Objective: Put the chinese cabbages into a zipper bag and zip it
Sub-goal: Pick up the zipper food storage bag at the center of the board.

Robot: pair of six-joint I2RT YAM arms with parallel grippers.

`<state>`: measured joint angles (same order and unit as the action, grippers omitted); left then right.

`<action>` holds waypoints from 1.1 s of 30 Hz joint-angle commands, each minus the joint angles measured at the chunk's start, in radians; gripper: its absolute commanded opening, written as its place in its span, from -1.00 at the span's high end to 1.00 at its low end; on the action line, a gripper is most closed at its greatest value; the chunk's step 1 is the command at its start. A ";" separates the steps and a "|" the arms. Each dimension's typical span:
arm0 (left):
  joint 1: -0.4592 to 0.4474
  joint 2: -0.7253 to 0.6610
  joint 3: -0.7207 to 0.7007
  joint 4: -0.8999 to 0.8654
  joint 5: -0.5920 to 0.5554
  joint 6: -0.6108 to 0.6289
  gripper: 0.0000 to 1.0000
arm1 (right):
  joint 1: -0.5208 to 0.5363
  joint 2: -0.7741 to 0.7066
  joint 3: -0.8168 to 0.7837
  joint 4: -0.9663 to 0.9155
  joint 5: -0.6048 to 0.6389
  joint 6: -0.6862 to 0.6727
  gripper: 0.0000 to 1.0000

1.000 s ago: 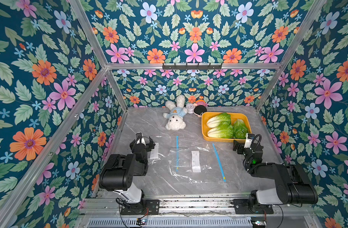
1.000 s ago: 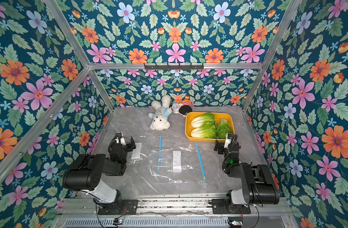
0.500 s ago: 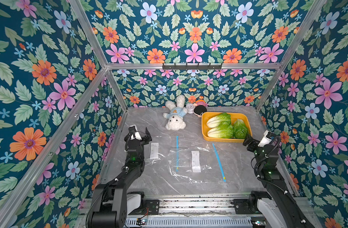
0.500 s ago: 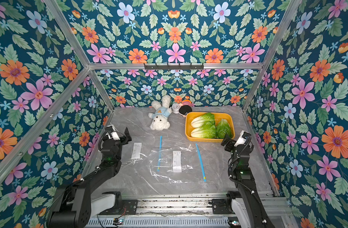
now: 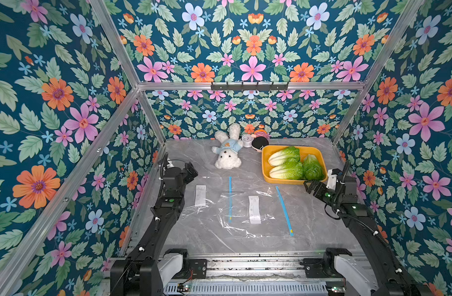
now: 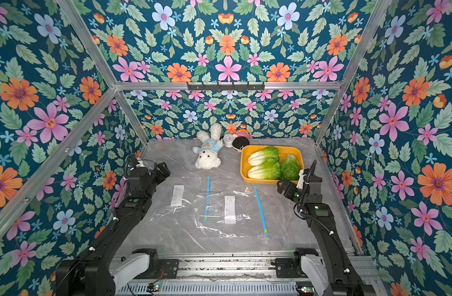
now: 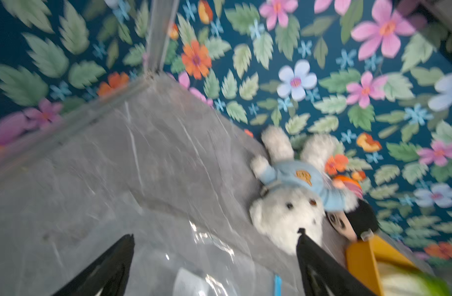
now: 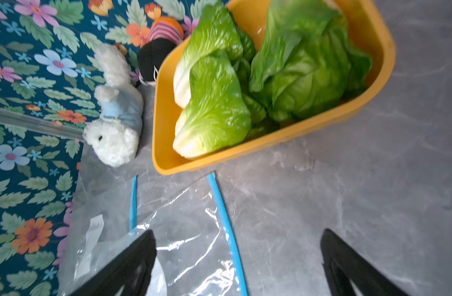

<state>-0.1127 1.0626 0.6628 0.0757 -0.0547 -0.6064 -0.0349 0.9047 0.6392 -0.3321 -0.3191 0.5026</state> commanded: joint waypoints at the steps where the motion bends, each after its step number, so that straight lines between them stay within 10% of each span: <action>1: -0.096 -0.015 0.023 -0.208 0.112 -0.047 -0.99 | 0.030 0.022 0.003 -0.120 -0.101 0.053 -0.99; 13: -0.522 0.099 0.027 -0.183 0.151 -0.170 -0.98 | 0.182 0.273 0.006 0.063 -0.161 0.106 -0.99; 33: -0.480 0.401 -0.112 0.129 0.212 -0.294 -0.91 | 0.280 0.631 0.163 0.212 -0.136 0.091 -0.99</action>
<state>-0.6071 1.4513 0.5613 0.1707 0.1394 -0.8906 0.2428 1.5276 0.7937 -0.1387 -0.4522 0.5938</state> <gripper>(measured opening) 0.951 0.993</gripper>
